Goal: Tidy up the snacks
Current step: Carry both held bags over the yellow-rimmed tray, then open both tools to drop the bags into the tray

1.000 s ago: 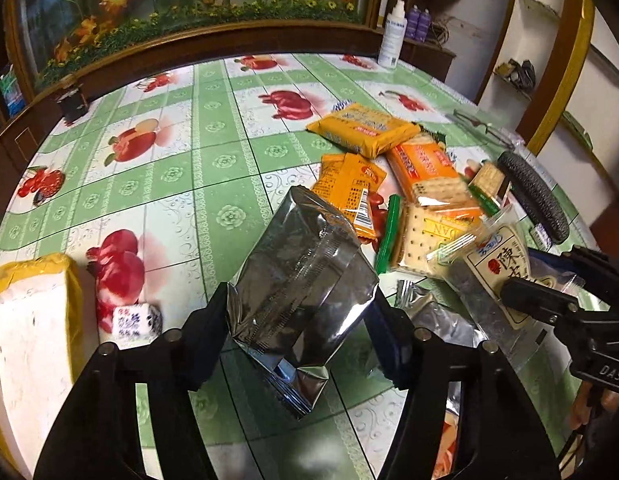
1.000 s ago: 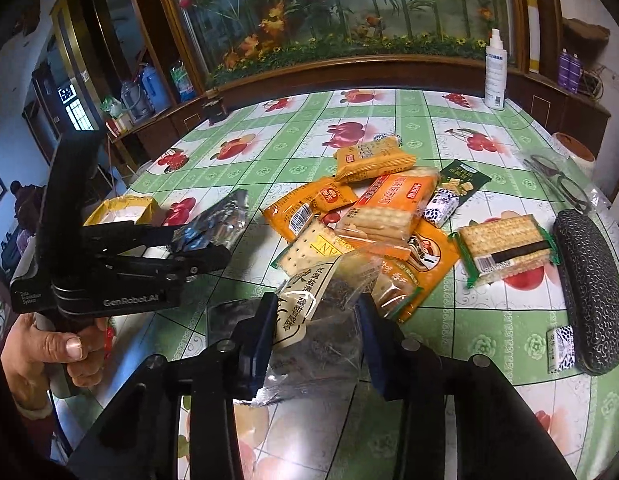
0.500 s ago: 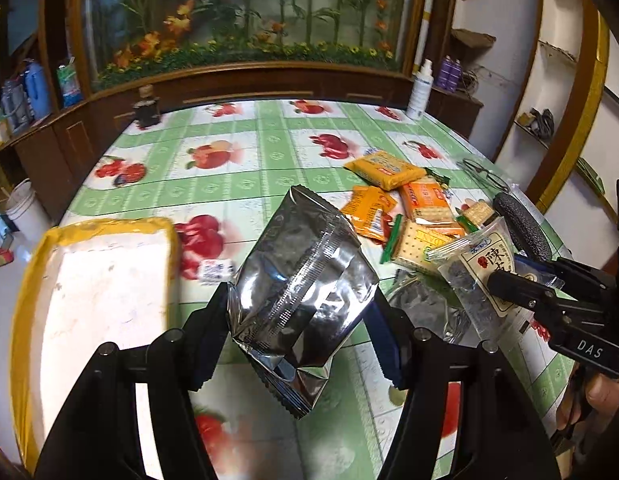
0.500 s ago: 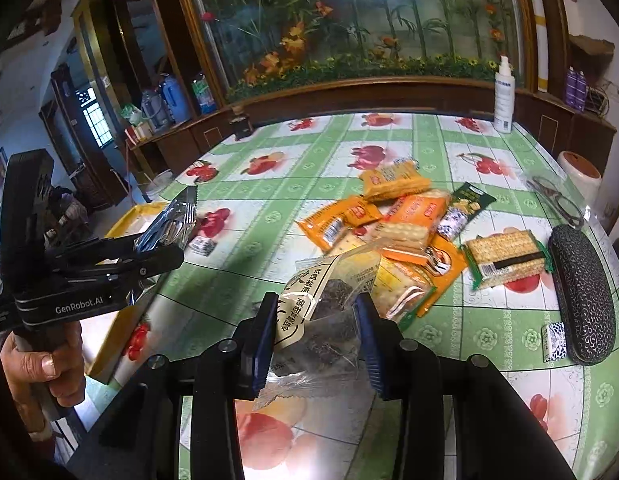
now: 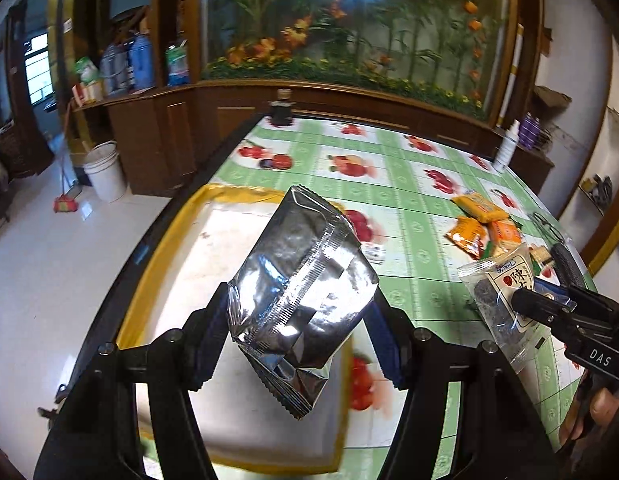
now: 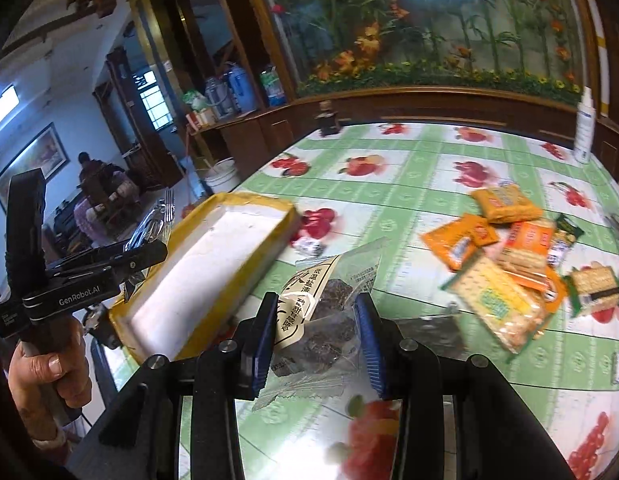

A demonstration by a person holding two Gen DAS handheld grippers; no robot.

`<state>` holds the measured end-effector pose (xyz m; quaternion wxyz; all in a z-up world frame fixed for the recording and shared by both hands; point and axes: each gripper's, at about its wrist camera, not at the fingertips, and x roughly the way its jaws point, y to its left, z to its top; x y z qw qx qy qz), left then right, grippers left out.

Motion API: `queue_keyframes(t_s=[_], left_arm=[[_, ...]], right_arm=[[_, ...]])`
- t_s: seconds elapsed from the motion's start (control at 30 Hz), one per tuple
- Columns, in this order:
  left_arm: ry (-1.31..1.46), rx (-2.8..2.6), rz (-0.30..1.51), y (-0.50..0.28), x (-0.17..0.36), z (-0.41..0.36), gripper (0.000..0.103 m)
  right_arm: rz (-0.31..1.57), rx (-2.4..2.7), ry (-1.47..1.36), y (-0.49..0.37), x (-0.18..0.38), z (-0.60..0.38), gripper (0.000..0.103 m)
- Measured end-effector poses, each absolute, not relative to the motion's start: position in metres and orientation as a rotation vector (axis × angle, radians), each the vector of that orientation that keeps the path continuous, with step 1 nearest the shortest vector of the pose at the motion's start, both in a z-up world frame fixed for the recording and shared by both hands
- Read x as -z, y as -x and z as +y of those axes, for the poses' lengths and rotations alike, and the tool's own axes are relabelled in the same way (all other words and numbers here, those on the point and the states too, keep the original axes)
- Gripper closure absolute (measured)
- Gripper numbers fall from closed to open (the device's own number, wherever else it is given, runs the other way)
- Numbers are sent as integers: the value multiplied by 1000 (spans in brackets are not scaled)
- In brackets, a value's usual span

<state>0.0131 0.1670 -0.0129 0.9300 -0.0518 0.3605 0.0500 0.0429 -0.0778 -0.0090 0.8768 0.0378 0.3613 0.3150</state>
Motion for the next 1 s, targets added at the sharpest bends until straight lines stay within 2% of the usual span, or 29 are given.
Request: queue_keyframes(t_s=[0.47,1.0], left_arm=[[140,-198,762,11,31,213,40],[167,-195,861,-1,74,231,40]], right_arm=[[736,-860,-16,-27,1,38,64],[822,-887,38,-47,40,95,64]])
